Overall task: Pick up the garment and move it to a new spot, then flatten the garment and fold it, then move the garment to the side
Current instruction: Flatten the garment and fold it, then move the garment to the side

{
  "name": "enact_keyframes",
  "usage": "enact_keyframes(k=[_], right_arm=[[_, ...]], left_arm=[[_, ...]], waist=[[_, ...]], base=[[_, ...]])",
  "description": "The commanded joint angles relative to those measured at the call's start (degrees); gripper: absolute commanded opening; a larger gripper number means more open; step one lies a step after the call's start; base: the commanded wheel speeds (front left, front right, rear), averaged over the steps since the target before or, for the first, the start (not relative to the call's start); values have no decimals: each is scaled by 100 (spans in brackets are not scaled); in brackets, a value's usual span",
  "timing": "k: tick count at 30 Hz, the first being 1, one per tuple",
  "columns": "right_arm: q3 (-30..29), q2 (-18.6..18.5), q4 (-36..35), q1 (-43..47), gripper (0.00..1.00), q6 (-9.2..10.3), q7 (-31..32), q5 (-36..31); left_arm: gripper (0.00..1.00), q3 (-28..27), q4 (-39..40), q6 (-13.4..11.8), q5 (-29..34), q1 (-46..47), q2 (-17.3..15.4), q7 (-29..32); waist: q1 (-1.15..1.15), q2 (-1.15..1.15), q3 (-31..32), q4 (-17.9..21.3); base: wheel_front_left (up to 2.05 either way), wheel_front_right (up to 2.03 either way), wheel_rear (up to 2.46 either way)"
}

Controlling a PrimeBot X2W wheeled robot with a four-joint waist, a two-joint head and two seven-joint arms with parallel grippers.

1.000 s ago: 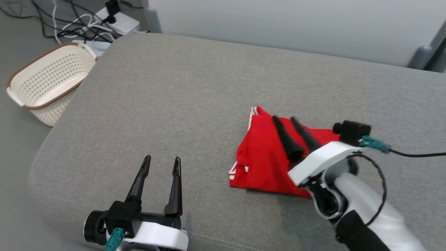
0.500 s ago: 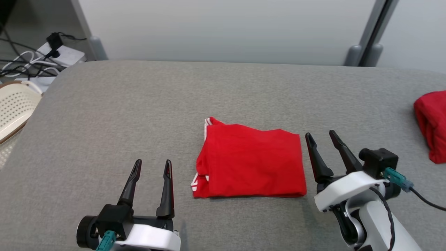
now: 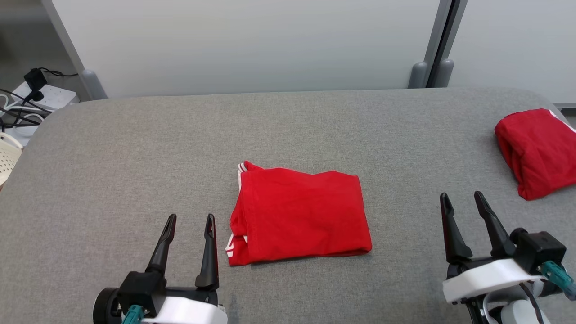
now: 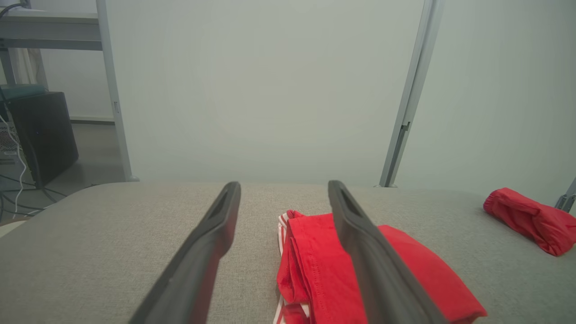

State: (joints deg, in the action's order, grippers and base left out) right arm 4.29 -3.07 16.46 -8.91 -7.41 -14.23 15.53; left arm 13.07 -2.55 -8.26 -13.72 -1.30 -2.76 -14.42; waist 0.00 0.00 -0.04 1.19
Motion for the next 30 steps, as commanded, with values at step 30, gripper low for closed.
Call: enact_keyframes(k=[30], right_arm=[[15, 19, -553, 772, 100, -8, -76, 86]], left_arm=[[100, -395, 98, 178, 76, -339, -11, -58]], waist=[[0, 0, 336, -65]], base=[[0, 0, 0]])
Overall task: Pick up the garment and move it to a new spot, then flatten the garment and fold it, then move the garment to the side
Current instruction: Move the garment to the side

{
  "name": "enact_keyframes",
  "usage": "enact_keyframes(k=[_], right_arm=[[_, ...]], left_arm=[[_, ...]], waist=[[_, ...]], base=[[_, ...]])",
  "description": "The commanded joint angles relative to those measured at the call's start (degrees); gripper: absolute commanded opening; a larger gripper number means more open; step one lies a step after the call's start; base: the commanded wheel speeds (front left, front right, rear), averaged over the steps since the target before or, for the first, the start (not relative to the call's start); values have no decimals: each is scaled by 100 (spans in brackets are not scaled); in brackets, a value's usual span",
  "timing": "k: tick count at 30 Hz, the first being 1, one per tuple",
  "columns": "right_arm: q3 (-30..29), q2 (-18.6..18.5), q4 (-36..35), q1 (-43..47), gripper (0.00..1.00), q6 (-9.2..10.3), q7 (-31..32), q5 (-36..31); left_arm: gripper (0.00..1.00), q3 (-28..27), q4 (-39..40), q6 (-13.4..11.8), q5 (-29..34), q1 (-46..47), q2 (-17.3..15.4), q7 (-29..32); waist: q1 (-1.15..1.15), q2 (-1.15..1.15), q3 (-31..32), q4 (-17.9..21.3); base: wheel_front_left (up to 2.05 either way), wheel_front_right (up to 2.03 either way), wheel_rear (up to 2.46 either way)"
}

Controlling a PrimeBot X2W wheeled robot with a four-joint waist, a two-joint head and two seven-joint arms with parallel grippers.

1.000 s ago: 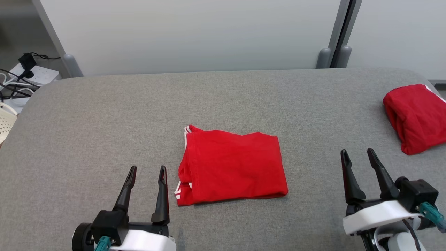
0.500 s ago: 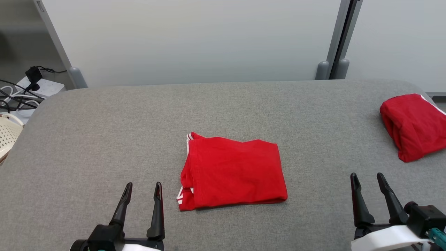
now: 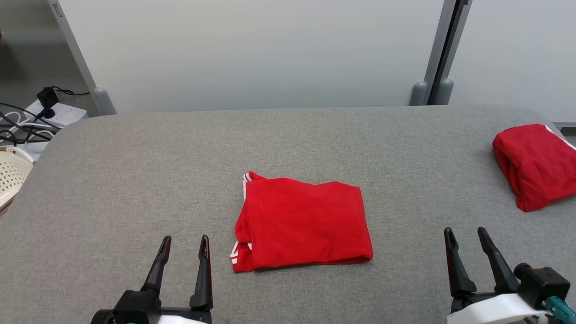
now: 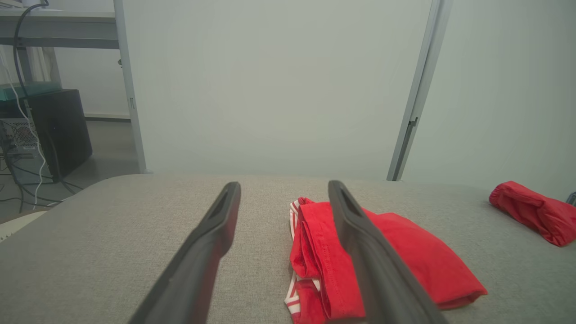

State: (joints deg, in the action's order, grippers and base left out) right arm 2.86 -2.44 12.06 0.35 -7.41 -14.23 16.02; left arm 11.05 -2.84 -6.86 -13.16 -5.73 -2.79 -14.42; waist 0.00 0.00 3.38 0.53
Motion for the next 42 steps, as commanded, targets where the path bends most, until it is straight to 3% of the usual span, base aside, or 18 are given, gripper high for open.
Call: enact_keyframes(k=[1, 11, 20, 30, 42], right_arm=[[166, -44, -113, -157, 100, -8, -76, 43], [394, -44, 121, -262, 100, -8, -76, 352], [1082, -62, 1660, -1243, 100, -8, -63, 1916], [1723, -451, 2965, -2437, 100, -8, 224, 3765], [2395, -762, 3863, -3213, 100, -8, 714, 4681]], left_arm=[[100, -192, 125, 40, 22, 104, -9, -58], [100, -159, 126, 46, 38, 138, -9, -58], [100, -23, 58, 50, 6, 273, -9, -58], [100, 150, 72, 42, -49, 514, -9, -58], [100, 300, 173, -26, -205, 866, -9, -58]], waist=[[0, 0, -14, 1], [0, 0, -117, -37], [0, 0, -302, -287], [0, 0, -693, -804], [0, 0, -1265, -1275]], base=[[0, 0, 0], [0, 0, 0], [0, 0, 0], [0, 0, 0], [0, 0, 0]])
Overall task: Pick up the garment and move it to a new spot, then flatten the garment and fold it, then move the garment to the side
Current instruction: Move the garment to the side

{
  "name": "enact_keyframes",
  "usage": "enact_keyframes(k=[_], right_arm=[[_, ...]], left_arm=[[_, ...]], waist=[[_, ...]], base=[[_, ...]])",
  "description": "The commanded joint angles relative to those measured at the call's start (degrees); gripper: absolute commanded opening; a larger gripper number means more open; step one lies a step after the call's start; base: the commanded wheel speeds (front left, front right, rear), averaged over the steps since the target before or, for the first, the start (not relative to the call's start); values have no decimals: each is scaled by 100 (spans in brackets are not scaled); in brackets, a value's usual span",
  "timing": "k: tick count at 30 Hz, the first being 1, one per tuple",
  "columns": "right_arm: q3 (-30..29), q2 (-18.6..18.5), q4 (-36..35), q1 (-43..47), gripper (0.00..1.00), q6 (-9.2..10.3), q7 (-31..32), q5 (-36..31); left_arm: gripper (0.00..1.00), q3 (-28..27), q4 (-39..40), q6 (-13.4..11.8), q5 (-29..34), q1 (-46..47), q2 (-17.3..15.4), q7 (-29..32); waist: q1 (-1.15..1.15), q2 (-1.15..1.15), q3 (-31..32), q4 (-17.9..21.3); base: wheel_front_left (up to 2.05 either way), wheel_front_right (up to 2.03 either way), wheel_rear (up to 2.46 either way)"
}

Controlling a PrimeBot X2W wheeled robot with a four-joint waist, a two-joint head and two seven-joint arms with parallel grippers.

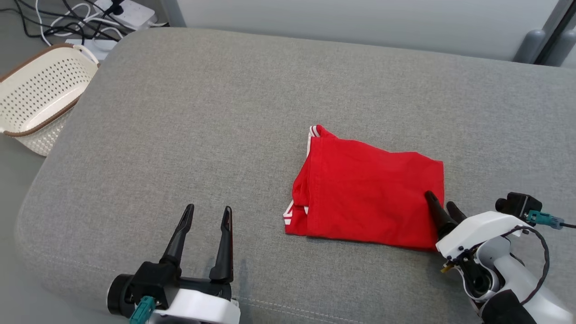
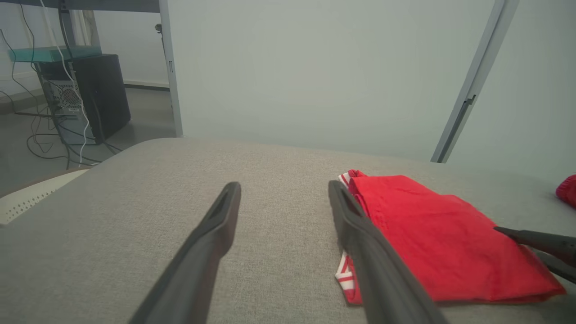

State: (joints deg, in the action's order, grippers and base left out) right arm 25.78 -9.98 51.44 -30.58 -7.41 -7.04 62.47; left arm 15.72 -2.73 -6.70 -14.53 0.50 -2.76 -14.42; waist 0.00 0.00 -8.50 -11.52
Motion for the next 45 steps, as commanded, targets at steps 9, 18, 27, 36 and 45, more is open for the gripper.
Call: enact_keyframes(k=[9, 18, 27, 36, 45], right_arm=[[505, 72, 179, -336, 0, -8, 198, 306], [1081, -195, 40, -660, 0, -8, -506, 26], [1182, -580, -391, -1113, 0, -8, -793, -1223], [-64, -550, -994, -886, 0, -8, -795, -2629], [-970, -200, -1351, -591, 0, -8, -796, -3241]], left_arm=[[100, -147, 171, -74, -94, 354, -11, -58], [100, -202, 211, -102, -57, 372, -11, -58], [100, -214, 235, -31, 46, 539, -11, -58], [100, -154, 180, 78, 194, 930, -11, -58], [100, -41, 80, 193, 369, 1375, -11, -58]], waist=[[0, 0, -176, -130], [0, 0, -173, -5], [0, 0, -262, 368], [0, 0, -450, 1004], [0, 0, -758, 1946]], base=[[0, 0, 0], [0, 0, 0], [0, 0, 0], [0, 0, 0], [0, 0, 0]])
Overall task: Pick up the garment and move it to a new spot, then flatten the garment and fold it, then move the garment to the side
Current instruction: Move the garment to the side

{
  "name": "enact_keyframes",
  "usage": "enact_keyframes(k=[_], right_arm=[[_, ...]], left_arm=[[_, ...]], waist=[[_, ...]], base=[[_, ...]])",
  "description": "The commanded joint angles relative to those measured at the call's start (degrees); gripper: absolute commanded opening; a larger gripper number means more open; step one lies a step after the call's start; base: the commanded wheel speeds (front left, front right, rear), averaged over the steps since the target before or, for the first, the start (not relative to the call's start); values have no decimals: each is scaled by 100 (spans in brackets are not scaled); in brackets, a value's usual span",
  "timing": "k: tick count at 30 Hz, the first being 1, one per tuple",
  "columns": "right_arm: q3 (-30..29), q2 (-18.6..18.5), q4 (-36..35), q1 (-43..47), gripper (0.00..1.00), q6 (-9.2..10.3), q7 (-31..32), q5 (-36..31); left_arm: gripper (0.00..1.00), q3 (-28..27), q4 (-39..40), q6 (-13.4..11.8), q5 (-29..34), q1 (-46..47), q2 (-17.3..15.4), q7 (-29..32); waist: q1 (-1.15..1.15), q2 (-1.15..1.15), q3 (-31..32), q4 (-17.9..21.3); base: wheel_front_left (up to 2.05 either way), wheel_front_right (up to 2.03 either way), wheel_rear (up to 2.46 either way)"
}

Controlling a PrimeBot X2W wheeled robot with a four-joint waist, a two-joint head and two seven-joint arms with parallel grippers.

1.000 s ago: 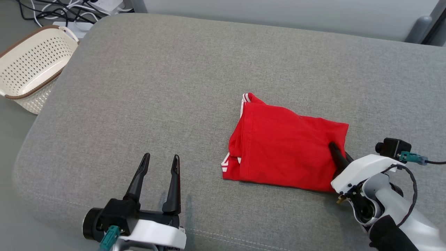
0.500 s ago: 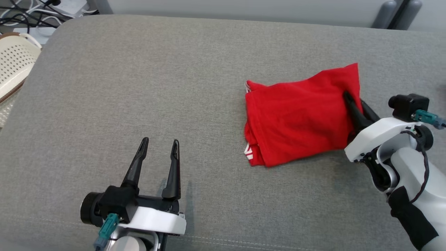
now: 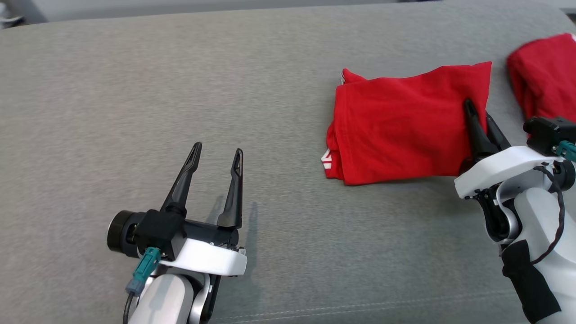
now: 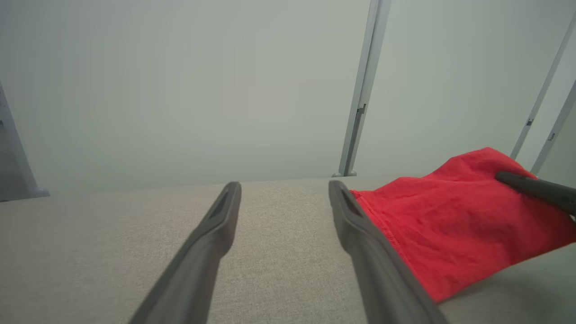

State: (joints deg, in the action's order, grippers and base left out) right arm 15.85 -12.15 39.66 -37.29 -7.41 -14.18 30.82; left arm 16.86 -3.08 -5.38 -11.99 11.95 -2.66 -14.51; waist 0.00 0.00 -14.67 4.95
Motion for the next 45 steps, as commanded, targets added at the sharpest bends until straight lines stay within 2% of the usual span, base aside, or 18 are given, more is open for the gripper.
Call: enact_keyframes(k=[1, 6, 8, 20, 31, 45], right_arm=[[-20, 45, -201, 104, 0, -8, -81, -109], [-215, 159, -314, 220, 0, -8, -82, -164], [-309, 232, -373, 307, 0, -8, -82, -195], [-320, 395, -436, 369, 0, -8, -82, -231], [-6, 213, -534, -475, 0, -8, -82, -500], [203, -502, -27, -1797, 0, -8, -82, -861]], left_arm=[[100, -153, 101, 80, 138, 262, -21, -49], [100, -150, 52, 143, 231, 389, -21, -49], [100, -152, 26, 188, 287, 459, -21, -49], [100, -178, -124, 325, 442, 495, -21, -49], [100, -138, -156, 427, 537, 601, -21, -49], [100, -80, 13, 537, 780, 898, -24, -49]], waist=[[0, 0, -162, 394], [0, 0, -235, 738], [0, 0, -275, 997], [0, 0, -332, 1700], [0, 0, -544, 1674], [0, 0, -1110, 1483]], base=[[0, 0, 0], [0, 0, 0], [0, 0, 0], [0, 0, 0], [0, 0, 0], [0, 0, 0]])
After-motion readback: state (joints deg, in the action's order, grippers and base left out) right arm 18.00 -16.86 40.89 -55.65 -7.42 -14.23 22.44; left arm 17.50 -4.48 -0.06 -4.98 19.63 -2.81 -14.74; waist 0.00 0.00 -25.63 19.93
